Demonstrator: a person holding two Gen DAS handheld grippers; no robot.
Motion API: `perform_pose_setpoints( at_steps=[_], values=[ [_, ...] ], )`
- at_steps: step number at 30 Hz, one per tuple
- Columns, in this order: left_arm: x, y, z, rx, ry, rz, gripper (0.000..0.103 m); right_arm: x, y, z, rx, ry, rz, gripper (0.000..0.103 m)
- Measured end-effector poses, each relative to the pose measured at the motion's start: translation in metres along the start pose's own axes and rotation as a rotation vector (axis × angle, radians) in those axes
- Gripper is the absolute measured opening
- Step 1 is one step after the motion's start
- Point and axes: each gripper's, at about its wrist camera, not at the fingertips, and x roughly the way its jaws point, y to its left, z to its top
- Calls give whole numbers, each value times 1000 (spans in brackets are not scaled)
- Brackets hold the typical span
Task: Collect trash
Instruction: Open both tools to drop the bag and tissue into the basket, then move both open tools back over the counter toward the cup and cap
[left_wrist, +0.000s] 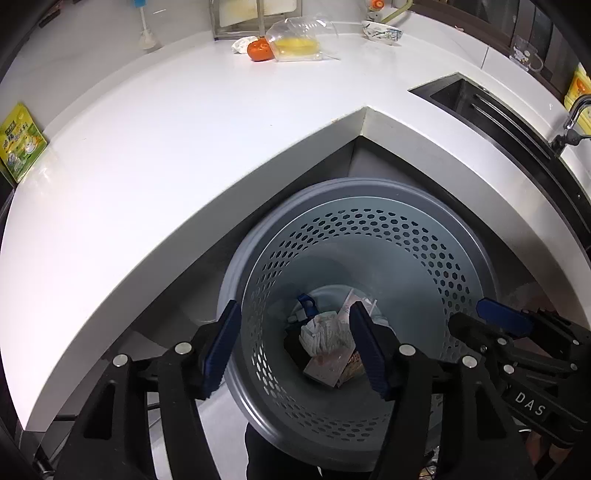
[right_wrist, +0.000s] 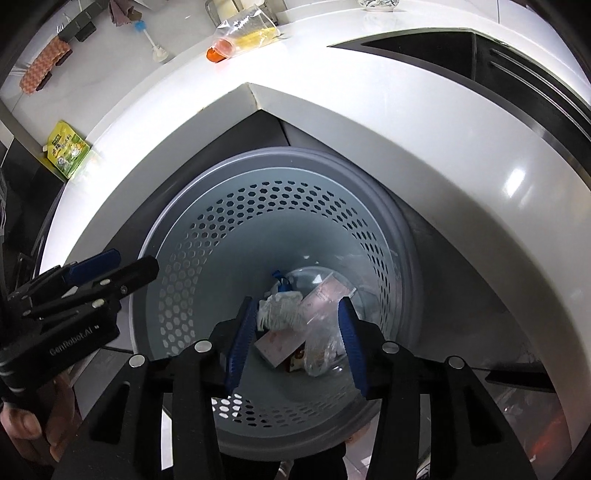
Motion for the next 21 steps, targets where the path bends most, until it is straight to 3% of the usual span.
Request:
perform_pose_setpoints(
  at_steps=[9, 21],
  values=[
    [-18, 4, 4, -5, 1, -24, 63, -13, 6, -1, -25, 3, -2, 48],
    [-57, 18, 37, 8, -61, -19, 68, -45, 27, 25, -35, -90, 38, 51]
  ],
)
